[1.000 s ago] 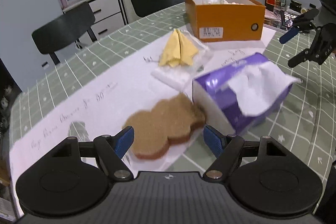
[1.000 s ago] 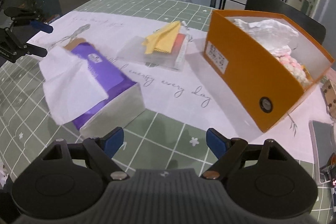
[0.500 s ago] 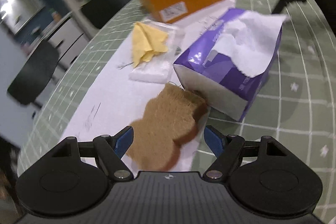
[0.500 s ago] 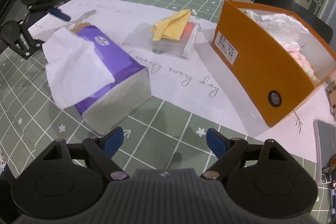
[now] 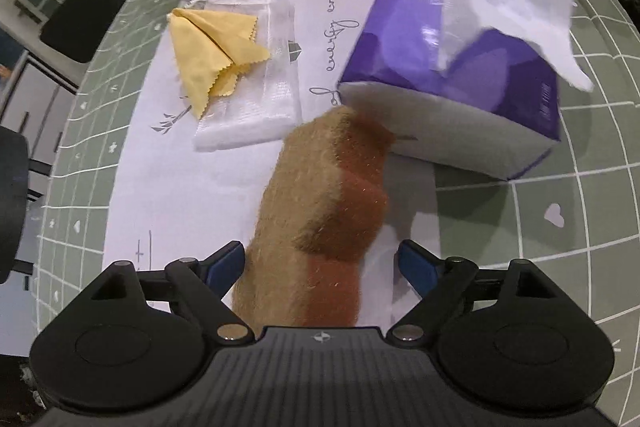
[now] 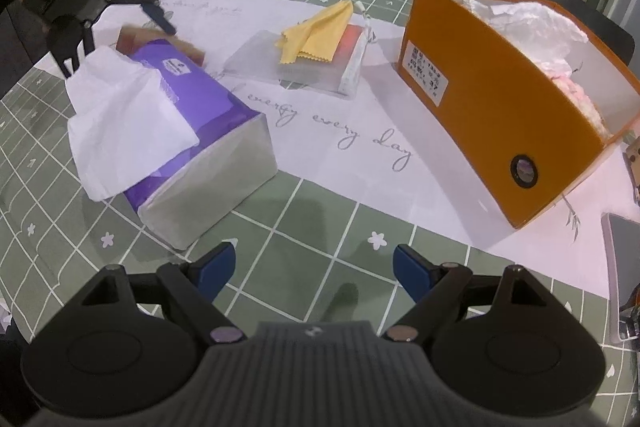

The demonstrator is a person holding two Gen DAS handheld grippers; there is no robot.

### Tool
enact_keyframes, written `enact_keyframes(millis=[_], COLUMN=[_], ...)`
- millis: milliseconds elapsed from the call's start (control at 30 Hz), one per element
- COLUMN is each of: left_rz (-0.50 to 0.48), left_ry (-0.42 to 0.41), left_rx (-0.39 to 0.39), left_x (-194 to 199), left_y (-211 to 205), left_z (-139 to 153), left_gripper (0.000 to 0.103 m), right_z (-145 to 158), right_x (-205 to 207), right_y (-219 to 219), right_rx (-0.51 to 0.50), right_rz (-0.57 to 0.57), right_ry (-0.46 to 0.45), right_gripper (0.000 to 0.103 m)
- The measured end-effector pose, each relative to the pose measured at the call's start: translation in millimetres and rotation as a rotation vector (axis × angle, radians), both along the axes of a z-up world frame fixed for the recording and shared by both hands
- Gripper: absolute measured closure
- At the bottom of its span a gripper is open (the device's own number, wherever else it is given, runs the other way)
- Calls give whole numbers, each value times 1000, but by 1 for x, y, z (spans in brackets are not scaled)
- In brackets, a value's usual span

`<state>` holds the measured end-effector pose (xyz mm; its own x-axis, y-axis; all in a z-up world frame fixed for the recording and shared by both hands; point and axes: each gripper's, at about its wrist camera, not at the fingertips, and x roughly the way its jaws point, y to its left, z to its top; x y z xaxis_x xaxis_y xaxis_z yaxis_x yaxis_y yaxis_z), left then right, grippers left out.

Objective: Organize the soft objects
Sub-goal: 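Grasp the brown sponge with the left gripper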

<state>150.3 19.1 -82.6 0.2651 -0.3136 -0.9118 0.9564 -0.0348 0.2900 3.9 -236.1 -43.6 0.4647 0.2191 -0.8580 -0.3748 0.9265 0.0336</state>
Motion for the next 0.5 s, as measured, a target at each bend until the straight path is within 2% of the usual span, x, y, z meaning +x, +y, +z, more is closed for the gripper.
enact_keyframes(millis=[100, 233, 300, 333, 367, 467, 500], left_rz=[-3, 46, 76, 100, 119, 177, 194], left_ry=[33, 92, 140, 141, 138, 130, 124], left_rx=[10, -6, -14, -20, -23, -26, -24], left_x=[9, 26, 34, 38, 39, 42, 41], left_y=[-6, -10, -9, -9, -7, -2, 1], left_z=[2, 0, 1, 2, 4, 7, 8], left_gripper=[2, 5, 22, 26, 38, 50, 58], right_z=[-4, -6, -7, -8, -9, -11, -11], right_x=[1, 3, 2, 3, 3, 2, 2], right_y=[0, 0, 1, 1, 2, 5, 5], right_rx=[-5, -3, -1, -1, -3, -8, -9], right_rz=[1, -1, 1, 2, 5, 14, 16], right_ry=[13, 24, 29, 32, 35, 40, 39], right_gripper=[18, 18, 18, 18, 18, 18, 18])
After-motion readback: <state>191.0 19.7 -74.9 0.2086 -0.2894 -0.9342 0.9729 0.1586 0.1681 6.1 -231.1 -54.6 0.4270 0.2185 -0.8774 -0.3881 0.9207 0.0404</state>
